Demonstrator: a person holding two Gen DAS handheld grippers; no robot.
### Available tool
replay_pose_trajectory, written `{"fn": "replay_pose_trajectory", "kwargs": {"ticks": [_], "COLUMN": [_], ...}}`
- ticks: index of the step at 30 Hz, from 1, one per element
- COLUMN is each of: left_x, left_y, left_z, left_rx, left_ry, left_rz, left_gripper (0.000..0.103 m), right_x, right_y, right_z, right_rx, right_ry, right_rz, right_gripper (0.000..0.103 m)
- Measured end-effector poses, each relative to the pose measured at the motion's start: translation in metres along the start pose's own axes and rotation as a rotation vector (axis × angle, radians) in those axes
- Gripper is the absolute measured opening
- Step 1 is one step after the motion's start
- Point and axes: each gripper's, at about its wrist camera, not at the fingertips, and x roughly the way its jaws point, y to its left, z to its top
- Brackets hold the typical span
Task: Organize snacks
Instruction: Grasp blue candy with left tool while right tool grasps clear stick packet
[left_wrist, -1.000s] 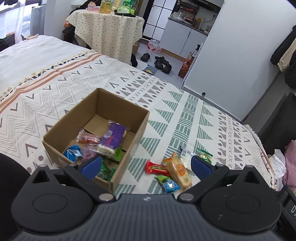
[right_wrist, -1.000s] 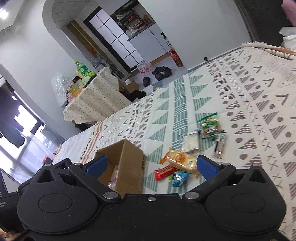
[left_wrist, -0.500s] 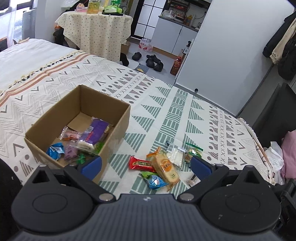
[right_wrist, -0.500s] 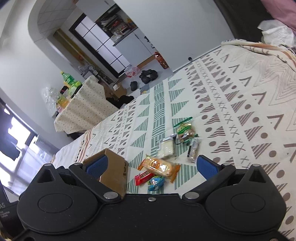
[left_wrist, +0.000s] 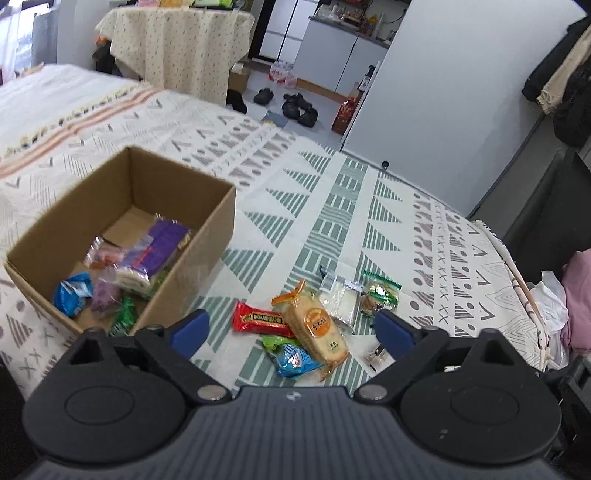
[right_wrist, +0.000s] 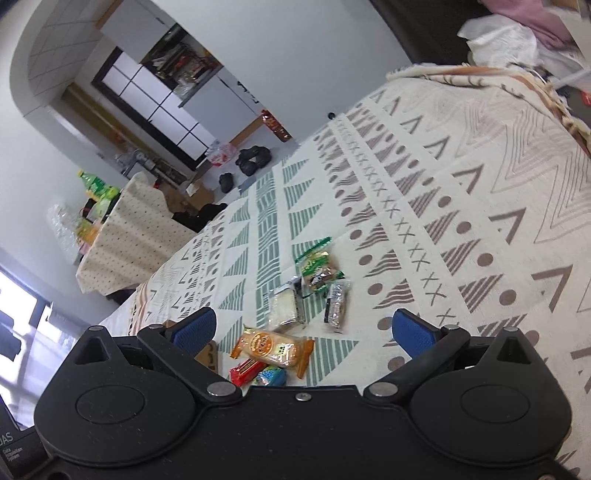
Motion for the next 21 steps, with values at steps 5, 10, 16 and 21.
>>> {"fn": "replay_pose_trajectory", "kwargs": {"ticks": [5,10,16,21], "left_x": [0.026,0.052,0.084,0.109], "left_y": [0.003,0.008,0.013,0.013], "left_z": [-0.006,-0.012,-0.018,-0.022], "left_rx": [-0.016,-0.035,-0.063,-0.092], "left_ry": [0.062,0.127,0.194,0.249], "left_rz": [-0.005,-0.004,-0.003,0.0], "left_gripper": [0.078,0.066,0.052,0.045], "right_x": [0.015,0.03,0.051,0.066], "right_y": [-0.008,-0.015,-0.014,-0.017], "right_z": [-0.001,-0.001,-0.001,-0.003], "right_rx": [0.03,0.062,0.054,0.051], "right_ry": [0.024,0.054,0.092,0.121], "right_rz": [-0.012,-0.024,-0.037,-0.057], "right_gripper": [0.094,0.085,0.081,0.078]}}
